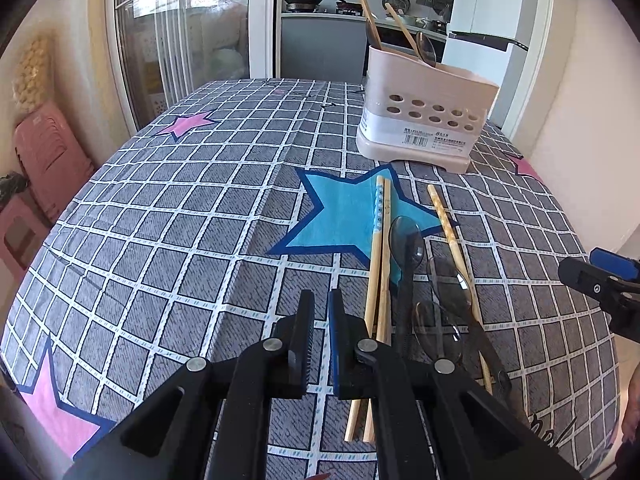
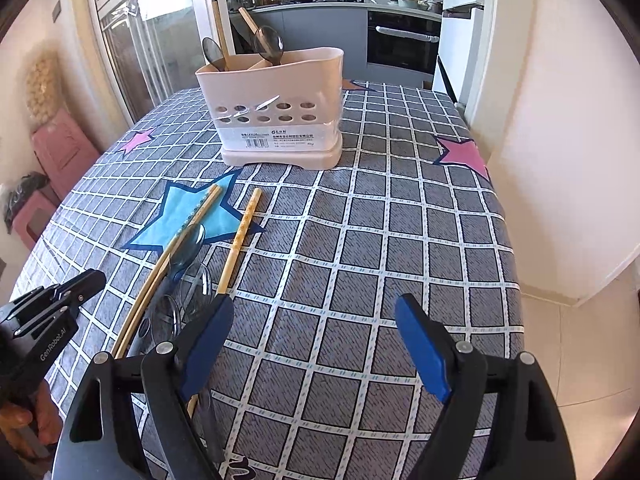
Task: Organize utensils
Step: 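Withdraw both open tools from the holder back over the table, then move both tools toward the remaining chopsticks and spoons on the star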
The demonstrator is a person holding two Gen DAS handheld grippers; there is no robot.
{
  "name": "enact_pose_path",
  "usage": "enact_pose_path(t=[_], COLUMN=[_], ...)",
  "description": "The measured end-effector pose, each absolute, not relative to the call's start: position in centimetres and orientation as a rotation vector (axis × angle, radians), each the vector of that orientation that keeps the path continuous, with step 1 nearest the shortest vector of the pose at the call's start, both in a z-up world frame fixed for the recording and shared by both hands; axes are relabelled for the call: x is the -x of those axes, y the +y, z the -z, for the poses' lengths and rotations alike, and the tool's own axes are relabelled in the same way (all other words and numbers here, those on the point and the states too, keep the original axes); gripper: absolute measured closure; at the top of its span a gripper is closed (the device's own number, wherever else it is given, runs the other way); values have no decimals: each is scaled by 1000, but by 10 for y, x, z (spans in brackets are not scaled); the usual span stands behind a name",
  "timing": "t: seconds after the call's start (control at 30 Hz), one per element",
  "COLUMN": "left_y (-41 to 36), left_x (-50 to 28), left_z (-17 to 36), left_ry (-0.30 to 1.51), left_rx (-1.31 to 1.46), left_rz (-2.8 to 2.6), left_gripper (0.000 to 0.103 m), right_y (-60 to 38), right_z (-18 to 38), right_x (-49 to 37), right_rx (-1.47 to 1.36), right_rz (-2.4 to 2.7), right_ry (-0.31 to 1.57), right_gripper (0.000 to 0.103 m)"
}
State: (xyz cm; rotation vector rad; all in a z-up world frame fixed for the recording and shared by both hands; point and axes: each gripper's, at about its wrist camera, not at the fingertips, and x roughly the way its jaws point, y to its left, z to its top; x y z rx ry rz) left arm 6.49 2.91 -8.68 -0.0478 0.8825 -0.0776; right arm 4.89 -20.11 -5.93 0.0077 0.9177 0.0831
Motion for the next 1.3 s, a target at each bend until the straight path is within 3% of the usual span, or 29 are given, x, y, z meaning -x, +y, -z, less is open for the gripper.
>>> enact_pose_path(t=[0.1, 0.13, 0.17, 0.73, 1.3], left_y=[30, 30, 31, 31, 38], left_x=[-64, -63, -64, -57, -59], left_z=[89, 89, 89, 82, 87], left_ry=[892, 895, 900, 872, 878], left_rx=[47, 47, 45, 1, -4], left_rz=[74, 71, 63, 15, 3], left_gripper=[64, 25, 0, 0, 0], right_y=[-200, -200, -200, -211, -188], right_z=[60, 60, 60, 66, 77], right_x=[-47, -47, -47, -45, -50], right_rx=[-6, -6, -5, -94, 33], right_rz=[-80, -79, -78, -107, -98], right_ry=[916, 918, 918, 909, 1003], right_gripper=[18, 18, 18, 16, 16])
